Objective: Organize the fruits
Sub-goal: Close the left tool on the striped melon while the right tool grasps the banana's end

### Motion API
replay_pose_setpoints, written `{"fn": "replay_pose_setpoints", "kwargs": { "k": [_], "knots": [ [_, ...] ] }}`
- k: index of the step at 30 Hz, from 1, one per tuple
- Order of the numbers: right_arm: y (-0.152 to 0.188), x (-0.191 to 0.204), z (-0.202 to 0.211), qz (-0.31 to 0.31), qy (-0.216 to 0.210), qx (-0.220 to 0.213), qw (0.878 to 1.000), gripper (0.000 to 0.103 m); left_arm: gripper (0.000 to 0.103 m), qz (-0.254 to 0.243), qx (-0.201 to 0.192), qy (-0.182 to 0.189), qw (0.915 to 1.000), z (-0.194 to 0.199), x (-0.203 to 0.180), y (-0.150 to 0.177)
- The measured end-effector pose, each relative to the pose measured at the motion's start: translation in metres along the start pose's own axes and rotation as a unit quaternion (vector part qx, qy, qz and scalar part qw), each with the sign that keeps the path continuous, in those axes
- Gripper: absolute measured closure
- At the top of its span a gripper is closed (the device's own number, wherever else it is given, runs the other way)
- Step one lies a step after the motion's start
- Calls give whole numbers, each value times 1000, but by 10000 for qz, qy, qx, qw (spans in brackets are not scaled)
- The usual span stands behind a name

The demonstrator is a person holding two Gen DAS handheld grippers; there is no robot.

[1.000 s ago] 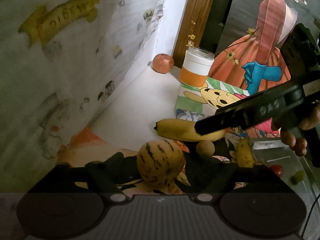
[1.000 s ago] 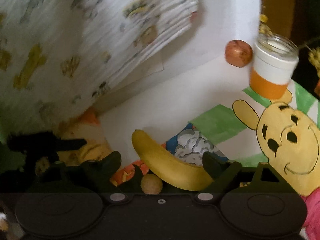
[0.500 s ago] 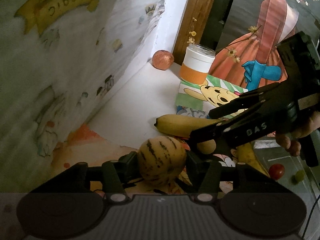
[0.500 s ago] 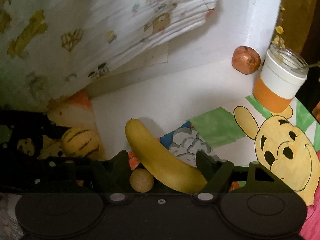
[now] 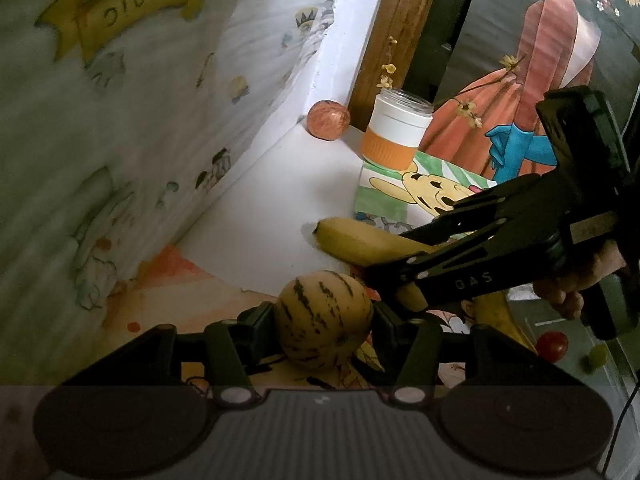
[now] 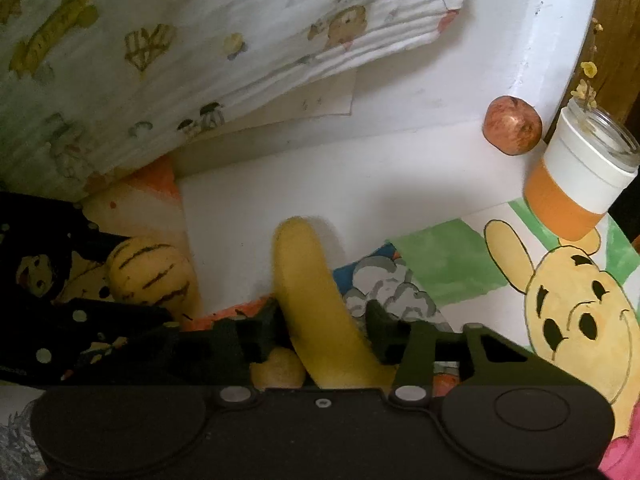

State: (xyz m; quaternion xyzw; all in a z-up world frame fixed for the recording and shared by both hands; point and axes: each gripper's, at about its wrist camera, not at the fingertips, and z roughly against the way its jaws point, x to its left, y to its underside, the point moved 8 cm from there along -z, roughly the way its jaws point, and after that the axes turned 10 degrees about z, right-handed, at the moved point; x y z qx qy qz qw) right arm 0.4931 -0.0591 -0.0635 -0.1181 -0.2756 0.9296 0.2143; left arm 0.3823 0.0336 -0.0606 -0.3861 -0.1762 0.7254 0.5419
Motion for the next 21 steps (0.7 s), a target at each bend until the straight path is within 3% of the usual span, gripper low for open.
{"fn": "replay_pose_setpoints", "kwargs": {
  "k": [10,21],
  "knots": [
    [10,-7,12,-817,204,-198,9962,68,46,141,-27,20,9999,0,-2,-2],
    [11,-27,57,-1640,518,-875,9812,69,46,210,-184,137,9995,10,-24,-8]
  ]
}}
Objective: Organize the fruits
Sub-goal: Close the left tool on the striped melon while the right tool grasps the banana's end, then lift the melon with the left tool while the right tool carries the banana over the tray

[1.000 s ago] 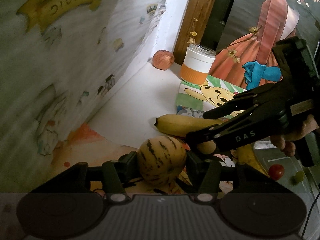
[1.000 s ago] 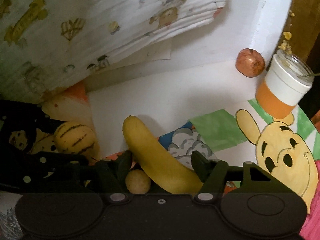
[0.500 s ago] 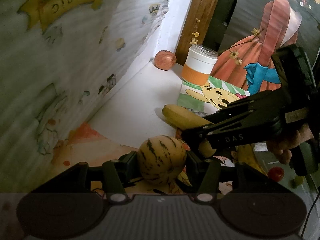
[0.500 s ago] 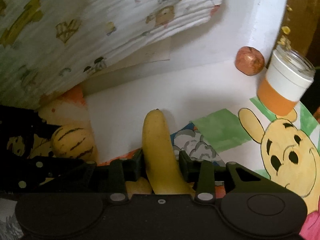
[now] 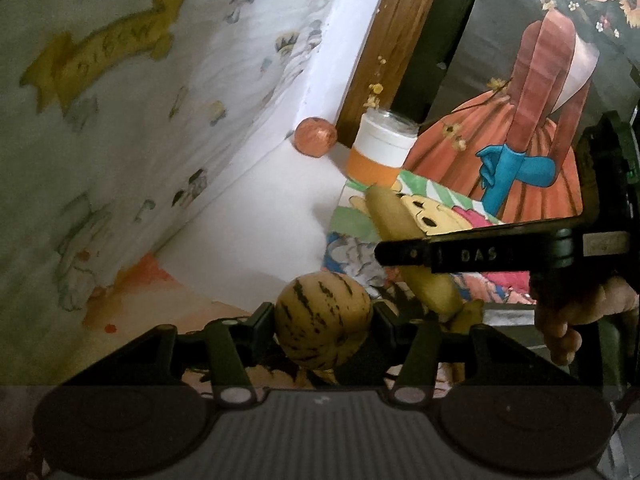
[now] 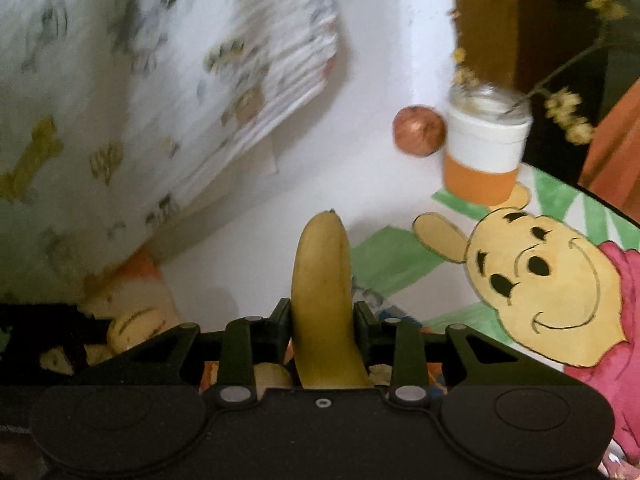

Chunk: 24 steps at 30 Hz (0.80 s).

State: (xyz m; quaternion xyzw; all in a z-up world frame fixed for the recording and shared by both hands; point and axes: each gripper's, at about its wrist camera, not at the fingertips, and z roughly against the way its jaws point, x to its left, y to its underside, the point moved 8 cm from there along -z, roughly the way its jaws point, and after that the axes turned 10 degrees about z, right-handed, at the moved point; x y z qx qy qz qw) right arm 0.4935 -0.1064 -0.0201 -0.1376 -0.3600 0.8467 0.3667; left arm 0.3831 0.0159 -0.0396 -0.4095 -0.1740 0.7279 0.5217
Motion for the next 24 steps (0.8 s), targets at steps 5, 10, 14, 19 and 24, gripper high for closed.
{"fn": "replay_pose_setpoints", "kwargs": {
  "k": [5,10,14,19,24],
  "knots": [
    [-7,-7,26,-206,35,-247,9995,69,46,-31,-88,57,9999,10,-13,-2],
    [-5,-10,57,-397,42,-389,9984,69,46,-110,-136,163,9997,19,-30,-1],
    [6,-14,86,-486,167,-411,9978,69,46,-120,-129,322,9993,27,-46,5],
    [28,-22,122,-693,368,-419,9960,69,46,-164,-100,569,9982,35,-72,15],
    [58,-31,154,-1021,632,-361,9921,69,46,-302,13,821,9962,40,-99,34]
  ]
}}
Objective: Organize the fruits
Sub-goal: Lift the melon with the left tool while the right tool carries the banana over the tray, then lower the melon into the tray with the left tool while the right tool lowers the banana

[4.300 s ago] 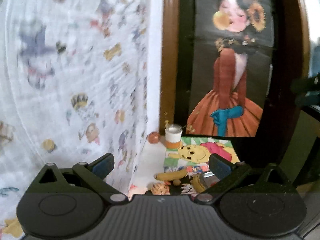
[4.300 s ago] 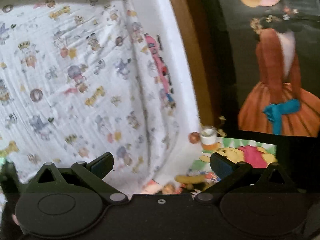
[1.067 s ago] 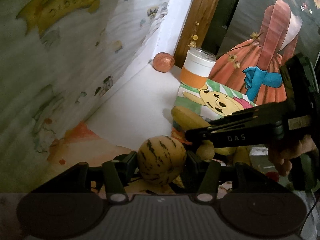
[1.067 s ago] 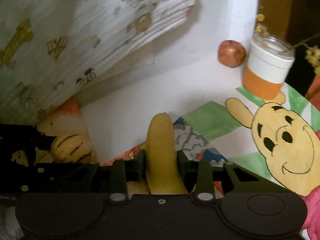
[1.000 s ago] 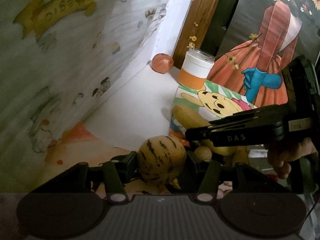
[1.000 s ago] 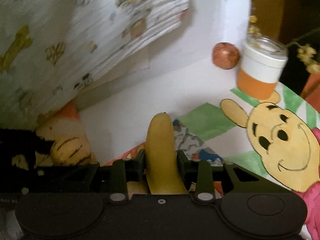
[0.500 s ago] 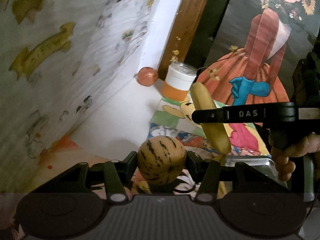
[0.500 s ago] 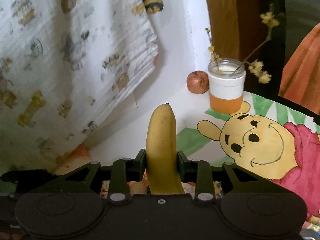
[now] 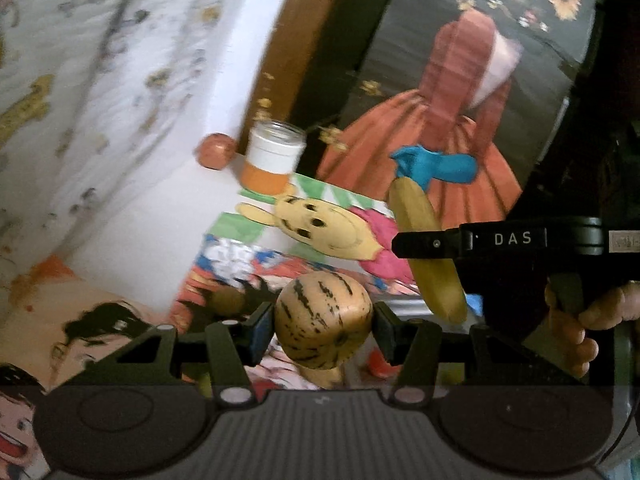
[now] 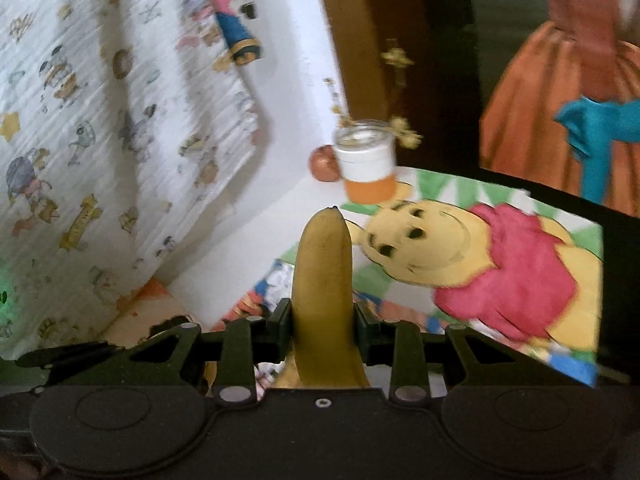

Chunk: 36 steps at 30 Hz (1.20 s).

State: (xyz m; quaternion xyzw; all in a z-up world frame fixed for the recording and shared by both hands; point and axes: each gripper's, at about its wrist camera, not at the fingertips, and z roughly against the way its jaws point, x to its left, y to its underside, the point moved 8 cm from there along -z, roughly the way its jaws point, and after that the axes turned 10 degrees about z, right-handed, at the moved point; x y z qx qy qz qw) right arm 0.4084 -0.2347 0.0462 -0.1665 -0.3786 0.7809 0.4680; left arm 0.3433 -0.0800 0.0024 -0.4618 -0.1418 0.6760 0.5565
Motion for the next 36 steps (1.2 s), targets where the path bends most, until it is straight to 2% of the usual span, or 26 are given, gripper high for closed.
{"fn": "replay_pose_setpoints", "kwargs": {
  "k": [7,18,36],
  "knots": [
    [43,-30,36,-471,326,148,9982,69,46,-204,290,318,9989,-1,-37,31],
    [102,-55,55,-1100,592,410,9913,69,46,-506,752,522,9945,-6,-75,83],
    [115,-67,37,-1331,573,518,9881,69,46,-769,1152,349,9897,-26,-78,106]
  ]
}}
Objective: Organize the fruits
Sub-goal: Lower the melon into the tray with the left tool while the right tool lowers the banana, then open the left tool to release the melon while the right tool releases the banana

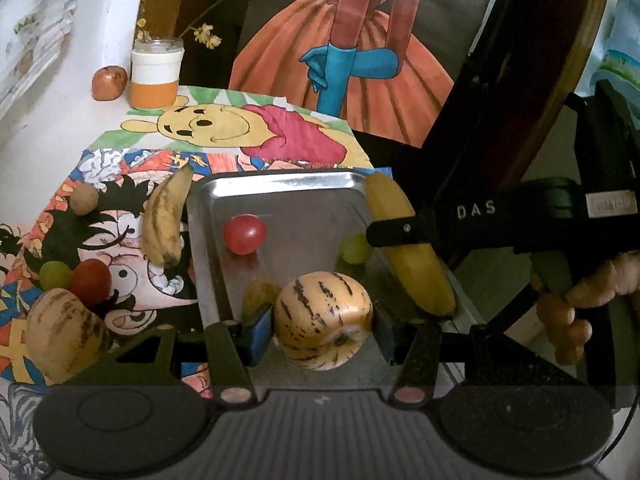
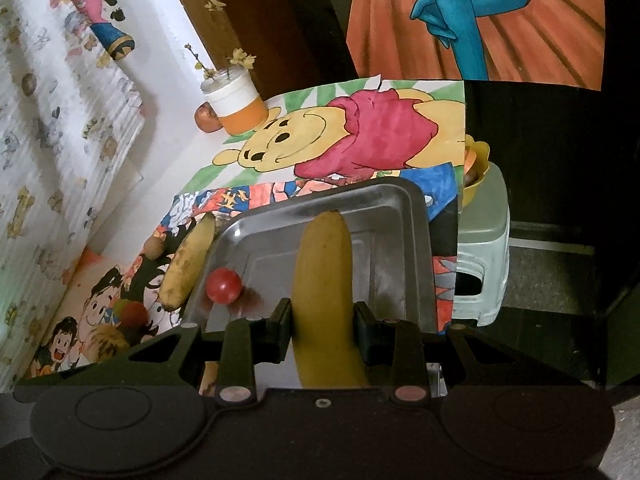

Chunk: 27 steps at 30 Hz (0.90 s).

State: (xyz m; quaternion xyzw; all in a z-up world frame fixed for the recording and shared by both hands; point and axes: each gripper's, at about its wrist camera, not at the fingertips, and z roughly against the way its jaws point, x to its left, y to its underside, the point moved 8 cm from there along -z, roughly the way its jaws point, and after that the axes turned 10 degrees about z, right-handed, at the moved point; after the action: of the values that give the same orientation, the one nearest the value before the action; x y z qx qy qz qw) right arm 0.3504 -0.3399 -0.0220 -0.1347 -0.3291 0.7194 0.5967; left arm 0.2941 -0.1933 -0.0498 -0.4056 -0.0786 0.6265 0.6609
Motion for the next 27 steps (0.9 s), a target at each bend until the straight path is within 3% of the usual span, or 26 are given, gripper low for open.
{"fn": "replay_pose_setpoints", "kwargs": {
  "k": [27],
  "knots": [
    [-14,-9,-18,-24,102,-128,9999,67,45,-7,116,-28,9999,-15,5,1]
  ]
}}
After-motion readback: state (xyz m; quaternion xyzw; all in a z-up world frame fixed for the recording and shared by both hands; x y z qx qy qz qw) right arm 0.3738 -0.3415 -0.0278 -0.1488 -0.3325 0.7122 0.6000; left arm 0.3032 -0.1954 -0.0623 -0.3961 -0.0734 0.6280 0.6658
